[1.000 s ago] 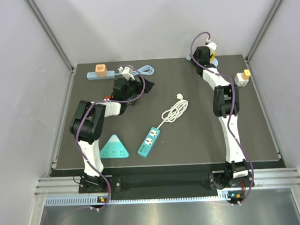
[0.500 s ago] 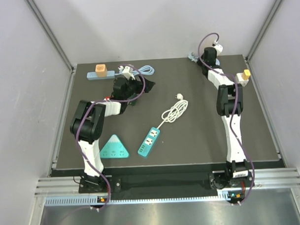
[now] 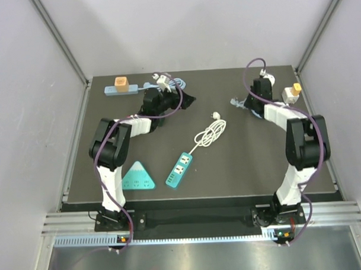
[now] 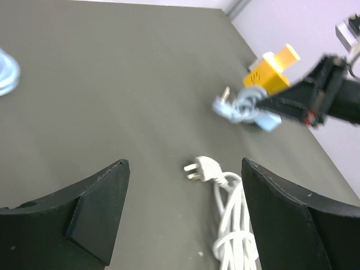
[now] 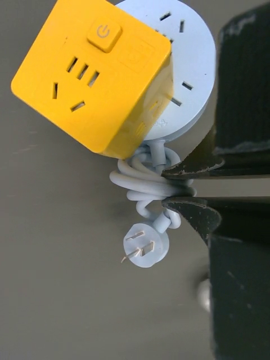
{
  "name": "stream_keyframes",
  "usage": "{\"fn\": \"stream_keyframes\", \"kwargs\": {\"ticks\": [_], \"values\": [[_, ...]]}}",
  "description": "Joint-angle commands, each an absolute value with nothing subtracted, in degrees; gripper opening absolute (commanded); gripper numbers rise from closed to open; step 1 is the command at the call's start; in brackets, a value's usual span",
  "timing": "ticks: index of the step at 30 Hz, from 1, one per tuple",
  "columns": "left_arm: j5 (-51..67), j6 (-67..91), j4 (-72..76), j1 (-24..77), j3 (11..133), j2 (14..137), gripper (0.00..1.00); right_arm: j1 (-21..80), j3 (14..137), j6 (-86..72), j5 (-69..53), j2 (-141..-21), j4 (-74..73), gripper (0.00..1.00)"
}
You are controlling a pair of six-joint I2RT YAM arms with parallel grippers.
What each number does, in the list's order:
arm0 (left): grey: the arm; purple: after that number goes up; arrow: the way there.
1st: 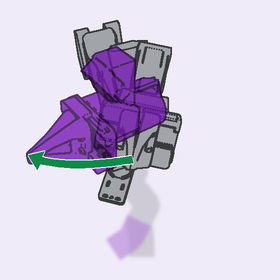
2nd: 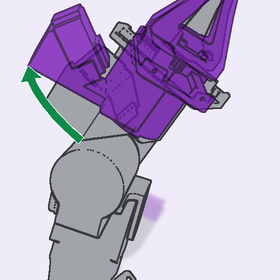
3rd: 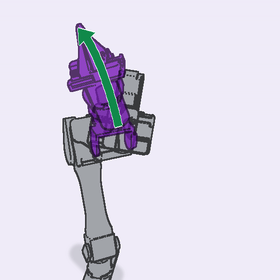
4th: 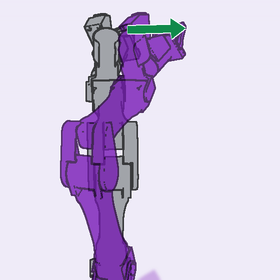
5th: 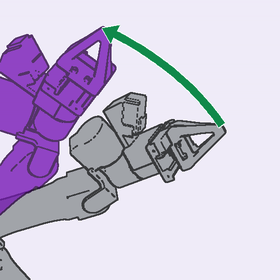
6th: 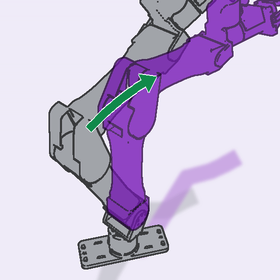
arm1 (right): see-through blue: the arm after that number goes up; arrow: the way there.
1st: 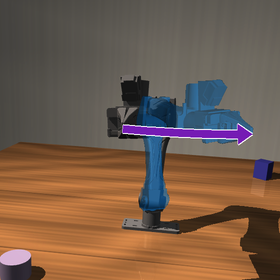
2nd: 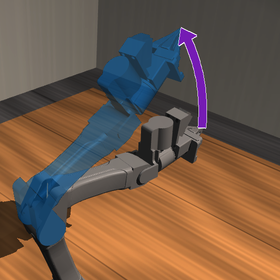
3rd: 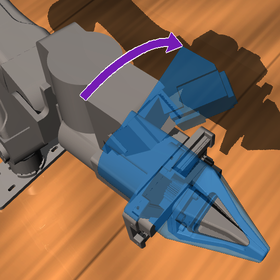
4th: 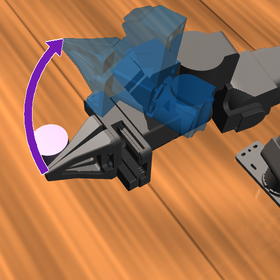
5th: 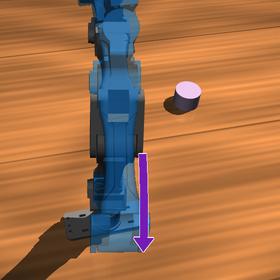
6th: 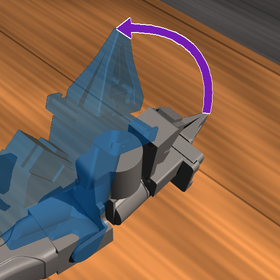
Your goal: Pull the plug off the socket
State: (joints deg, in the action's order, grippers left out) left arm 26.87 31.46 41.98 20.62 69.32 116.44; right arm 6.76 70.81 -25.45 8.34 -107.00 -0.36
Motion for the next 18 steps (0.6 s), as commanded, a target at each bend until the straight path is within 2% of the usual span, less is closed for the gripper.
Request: {"fn": "stream_keyframes", "kwargs": {"ticks": [1, 5, 8, 9, 11, 12, 14, 15, 18], "values": [[28.92, 29.45, 40.79, 22.85, 72.59, 117.51, 0.84, 9.83, 63.48, -24.86, 9.31, -96.01, 0.18, 0.0], [28.04, 27.78, 38.94, 25.48, 74.09, 118.21, 0.84, 12.3, 53.72, -28.03, 8.18, -89.48, 2.98, 0.04], [28.3, 27.86, 38.5, 26.45, 75.14, 118.92, 0.84, 15.2, 52.56, -28.74, 8.35, -88.07, 3.51, 0.18], [28.21, 27.86, 38.32, 26.54, 75.32, 119.44, 0.83, 15.81, 52.65, -29.09, 8.18, -88.5, 3.43, 0.26], [27.86, 27.51, 37.45, 26.98, 75.94, 119.71, 0.84, 16.87, 53.26, -29.53, 6.95, -89.03, 3.34, 0.37], [27.77, 27.51, 37.09, 27.07, 76.2, 119.88, 0.84, 17.22, 53.35, -30.05, 6.07, -89.12, 3.77, 0.49], [27.69, 27.42, 36.91, 27.25, 76.38, 119.88, 0.86, 17.84, 53.44, -30.15, 5.36, -88.86, 4.39, 0.62], [27.6, 27.16, 36.39, 27.51, 76.46, 119.88, 0.88, 17.93, 53.35, -30.23, 5.19, -87.9, 4.66, 0.72], [26.64, 24.62, 33.85, 28.82, 77.87, 118.66, 0.92, 18.02, 52.39, -30.67, 5.19, -84.14, 5.01, 0.84]]}}
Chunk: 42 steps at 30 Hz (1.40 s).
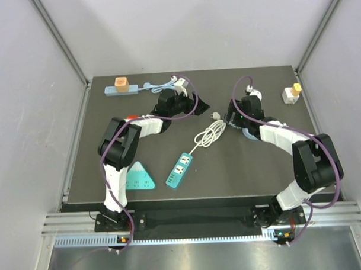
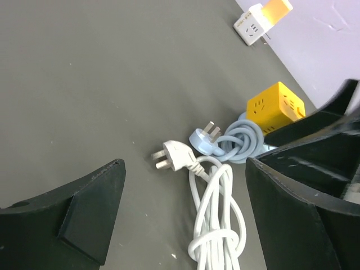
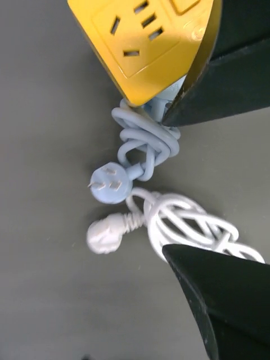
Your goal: Pull the plug off the socket
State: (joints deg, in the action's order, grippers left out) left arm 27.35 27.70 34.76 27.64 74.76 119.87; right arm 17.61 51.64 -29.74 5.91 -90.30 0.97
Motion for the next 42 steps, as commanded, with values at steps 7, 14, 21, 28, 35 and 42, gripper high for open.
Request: {"fn": "stream_keyframes", "kwargs": {"ticks": [7, 14, 21, 28, 35, 42], "values": [[22.42, 16.53, 27.52, 36.46, 79.36, 116.19, 0.95, 13.82, 45.46, -30.94, 10.27, -67.43, 5.18, 1.0], [16.8, 3.98, 12.67, 45.35, 91.83, 121.11, 0.99, 1.07, 37.38, -30.32, 5.64, -63.2, 9.48, 1.0], [17.58, -0.26, 10.11, 47.81, 101.15, 128.48, 0.99, -12.03, 28.13, -33.92, -6.21, -65.99, 19.68, 1.0], [14.6, -6.06, 10.29, 49.83, 107.39, 135.69, 0.99, -21.61, 22.42, -38.14, -14.5, -68.55, 27.94, 1.0], [14.59, -5.8, 12.03, 50.36, 111.44, 140.79, 0.99, -23.29, 20.57, -39.72, -18.19, -71.27, 32.42, 1.0], [13.8, -3.96, 15.9, 51.5, 111.89, 141.59, 0.98, -23.2, 19.86, -40.69, -20.3, -74.79, 35.94, 1.0]]}}
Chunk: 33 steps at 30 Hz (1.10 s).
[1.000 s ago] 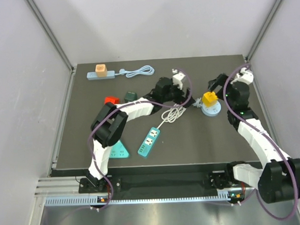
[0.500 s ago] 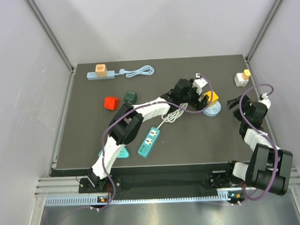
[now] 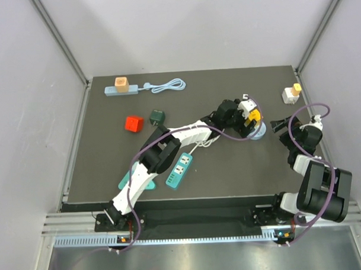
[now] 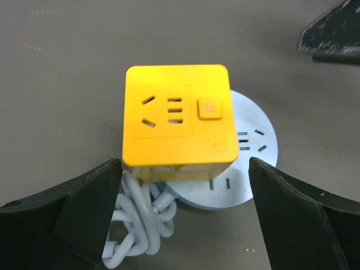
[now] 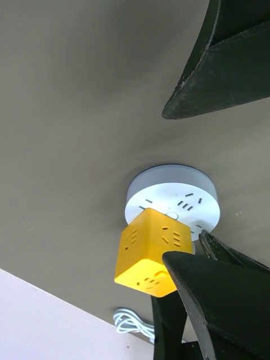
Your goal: Pull the plug off the socket
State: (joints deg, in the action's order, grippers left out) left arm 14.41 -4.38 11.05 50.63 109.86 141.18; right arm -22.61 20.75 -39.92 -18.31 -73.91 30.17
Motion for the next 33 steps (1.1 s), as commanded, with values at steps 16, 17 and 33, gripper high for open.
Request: {"fn": "stream_keyframes", "kwargs": {"ticks": [16, 17, 33], "values": [[11.25, -2.28, 16.52, 51.86, 118.56, 146.69, 0.78, -23.2, 19.42, -43.68, -23.91, -81.47, 41.84, 0.99], [10.73, -2.2, 16.61, 51.86, 119.0, 147.04, 0.72, -23.2, 19.34, -43.77, -23.91, -81.65, 41.92, 0.99], [7.03, 7.29, 22.15, 51.59, 114.08, 138.52, 0.0, -22.94, 21.36, -50.35, -34.53, -95.0, 52.72, 0.82]]}}
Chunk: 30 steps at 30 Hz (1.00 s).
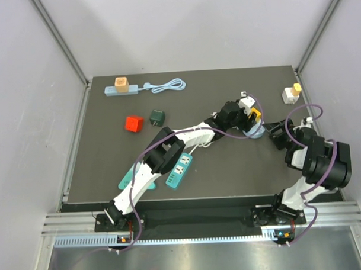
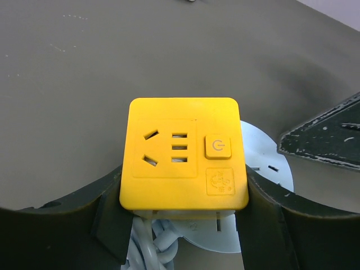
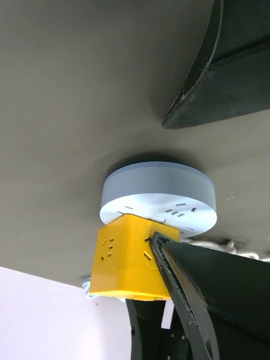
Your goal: Pull the plug off the socket
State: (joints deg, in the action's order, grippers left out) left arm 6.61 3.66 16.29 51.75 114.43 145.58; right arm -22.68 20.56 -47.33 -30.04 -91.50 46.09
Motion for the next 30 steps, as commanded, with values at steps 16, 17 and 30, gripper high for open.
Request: {"fn": "stream_keyframes", "kwargs": {"ticks": [16, 17, 30], "values": [[5.1, 19.07, 31.64, 51.5, 109.51, 136.14, 0.0, -20.39, 21.45, -56.51, -36.65, -102.21, 63.19, 0.7], [5.53, 19.25, 31.73, 51.59, 109.77, 136.32, 0.0, -20.22, 21.53, -56.69, -36.65, -102.83, 63.72, 0.69], [6.42, 22.59, 33.75, 52.29, 109.16, 136.41, 0.0, -17.84, 21.8, -55.38, -32.09, -103.1, 61.2, 0.29]]}}
